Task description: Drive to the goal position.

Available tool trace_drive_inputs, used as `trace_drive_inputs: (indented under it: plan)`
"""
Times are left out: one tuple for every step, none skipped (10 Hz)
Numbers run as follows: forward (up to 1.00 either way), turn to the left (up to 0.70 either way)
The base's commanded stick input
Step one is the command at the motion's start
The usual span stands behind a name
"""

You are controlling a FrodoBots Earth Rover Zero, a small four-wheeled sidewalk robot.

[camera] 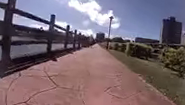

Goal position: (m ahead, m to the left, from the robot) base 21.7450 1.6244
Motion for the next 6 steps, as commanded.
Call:
trace_drive_inputs:
  plan:
    - [0.85, 0.0]
    - [0.85, 0.0]
    - [0.85, 0.0]
    - [0.85, 0.0]
    - [0.85, 0.0]
    - [0.85, 0.0]
